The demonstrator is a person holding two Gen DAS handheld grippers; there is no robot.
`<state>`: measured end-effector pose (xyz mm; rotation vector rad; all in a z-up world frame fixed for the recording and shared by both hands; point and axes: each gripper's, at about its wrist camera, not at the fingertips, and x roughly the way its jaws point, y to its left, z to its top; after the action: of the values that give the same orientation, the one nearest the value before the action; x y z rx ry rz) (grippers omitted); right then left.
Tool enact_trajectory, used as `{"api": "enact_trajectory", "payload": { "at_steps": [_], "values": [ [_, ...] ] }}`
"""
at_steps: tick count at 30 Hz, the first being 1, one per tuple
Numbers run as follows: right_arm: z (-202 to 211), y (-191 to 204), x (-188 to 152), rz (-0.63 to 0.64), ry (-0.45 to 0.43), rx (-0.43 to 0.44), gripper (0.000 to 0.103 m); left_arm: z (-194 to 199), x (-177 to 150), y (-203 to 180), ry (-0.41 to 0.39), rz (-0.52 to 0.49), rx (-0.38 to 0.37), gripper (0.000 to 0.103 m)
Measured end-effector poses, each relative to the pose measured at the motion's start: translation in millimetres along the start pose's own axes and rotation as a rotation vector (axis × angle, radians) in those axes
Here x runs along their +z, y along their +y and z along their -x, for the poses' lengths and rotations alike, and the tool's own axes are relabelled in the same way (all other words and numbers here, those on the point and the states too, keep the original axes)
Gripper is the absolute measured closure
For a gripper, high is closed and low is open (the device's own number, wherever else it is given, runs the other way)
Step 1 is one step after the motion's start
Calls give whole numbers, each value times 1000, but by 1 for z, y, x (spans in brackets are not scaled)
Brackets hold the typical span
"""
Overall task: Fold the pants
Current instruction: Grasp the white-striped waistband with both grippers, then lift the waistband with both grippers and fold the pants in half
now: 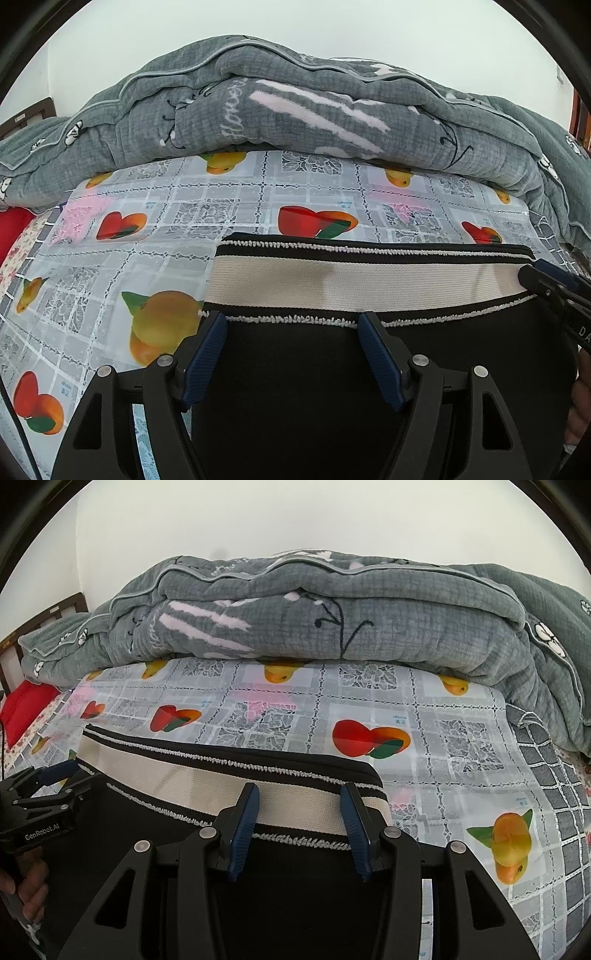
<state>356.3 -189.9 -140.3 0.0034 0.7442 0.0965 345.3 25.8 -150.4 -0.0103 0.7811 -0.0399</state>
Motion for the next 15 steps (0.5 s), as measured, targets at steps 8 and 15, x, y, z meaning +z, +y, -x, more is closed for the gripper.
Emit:
{"api": "enact_trajectory", "payload": {
  "at_steps": [8, 15],
  "values": [
    [1, 0, 0, -6, 0, 4, 57, 0, 0, 0, 0, -5, 8, 30],
    [2, 0, 0, -9, 4, 0, 58, 0, 5, 1, 18, -8, 4, 30]
  ]
}}
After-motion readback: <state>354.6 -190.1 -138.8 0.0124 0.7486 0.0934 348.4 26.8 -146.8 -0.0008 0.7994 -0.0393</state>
